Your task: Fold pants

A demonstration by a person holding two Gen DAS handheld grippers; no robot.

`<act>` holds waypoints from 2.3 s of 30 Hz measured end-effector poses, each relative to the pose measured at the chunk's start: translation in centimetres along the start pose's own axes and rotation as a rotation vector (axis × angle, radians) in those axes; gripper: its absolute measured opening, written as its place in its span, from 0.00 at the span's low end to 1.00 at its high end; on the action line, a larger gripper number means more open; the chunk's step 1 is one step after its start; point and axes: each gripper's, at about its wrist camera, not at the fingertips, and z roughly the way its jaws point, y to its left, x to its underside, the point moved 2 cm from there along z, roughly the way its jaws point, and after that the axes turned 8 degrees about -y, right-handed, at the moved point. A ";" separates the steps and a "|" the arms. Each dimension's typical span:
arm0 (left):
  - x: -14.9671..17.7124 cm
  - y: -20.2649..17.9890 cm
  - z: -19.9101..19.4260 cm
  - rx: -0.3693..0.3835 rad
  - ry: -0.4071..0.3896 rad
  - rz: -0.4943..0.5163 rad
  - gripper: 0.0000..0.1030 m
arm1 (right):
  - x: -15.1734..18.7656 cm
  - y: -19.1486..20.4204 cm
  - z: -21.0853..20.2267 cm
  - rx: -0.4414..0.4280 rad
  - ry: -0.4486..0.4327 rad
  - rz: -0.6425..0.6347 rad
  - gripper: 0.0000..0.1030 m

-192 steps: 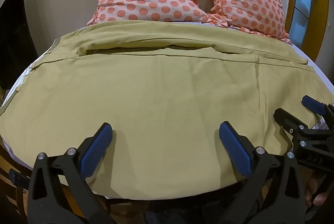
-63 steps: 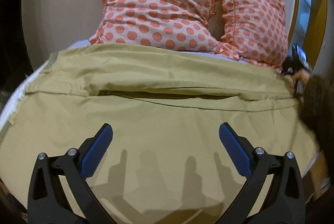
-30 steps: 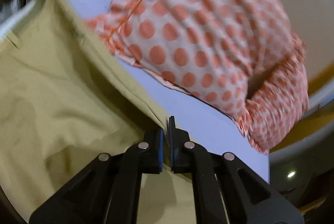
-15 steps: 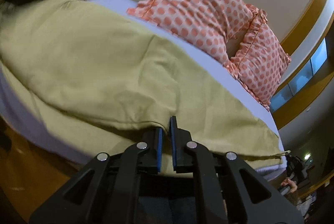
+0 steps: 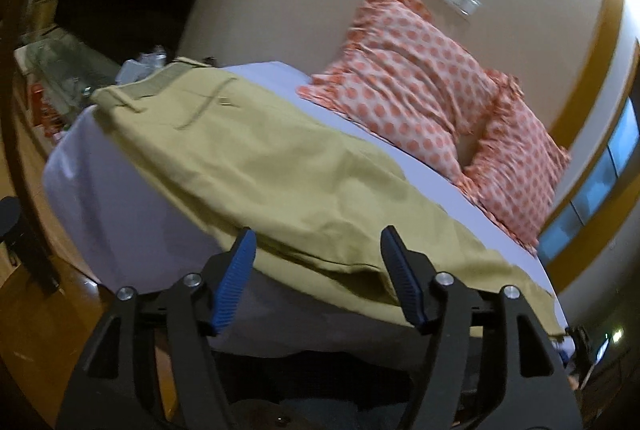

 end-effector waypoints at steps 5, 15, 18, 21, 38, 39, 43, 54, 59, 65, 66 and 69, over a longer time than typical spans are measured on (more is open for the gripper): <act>0.1 1.7 0.7 -0.030 0.028 -0.051 0.63 | -0.1 0.3 -1.1 0.039 -0.133 -0.077 0.72; 0.7 1.8 1.8 -0.037 0.049 -0.043 0.66 | 0.6 1.8 0.3 -0.095 -0.061 -0.182 0.36; 0.7 2.1 2.0 -0.035 0.047 -0.058 0.67 | 0.9 1.1 0.7 -0.168 -0.021 -0.078 0.12; 0.6 2.6 2.1 -0.022 0.048 -0.076 0.67 | 0.7 1.6 1.6 -0.227 -0.002 -0.051 0.04; 0.8 7.4 0.7 0.025 0.029 -0.247 0.88 | 25.8 36.2 -8.7 -1.018 0.605 -0.736 0.07; 0.9 7.6 1.0 0.051 0.048 -0.261 0.88 | 26.8 36.2 -9.4 -1.018 0.621 -0.757 0.18; 1.1 8.1 2.5 0.111 0.093 -0.302 0.89 | 24.2 34.6 -10.7 -1.030 0.531 -0.662 0.88; -2.3 7.2 4.8 0.158 0.056 -0.355 0.87 | 21.4 33.5 -9.4 -0.983 0.506 -0.567 0.88; -4.7 8.2 6.5 0.058 0.047 -0.330 0.83 | 21.8 33.2 -9.0 -0.984 0.528 -0.542 0.89; -5.9 11.1 8.0 -0.041 0.063 -0.419 0.14 | 20.9 31.9 -8.5 -0.980 0.509 -0.510 0.90; -6.2 10.8 8.1 -0.055 0.071 -0.390 0.13 | 20.7 31.8 -8.3 -0.976 0.507 -0.502 0.90; -8.4 6.7 8.1 -0.138 0.072 -0.170 0.11 | 19.2 31.0 -7.8 -0.967 0.474 -0.482 0.90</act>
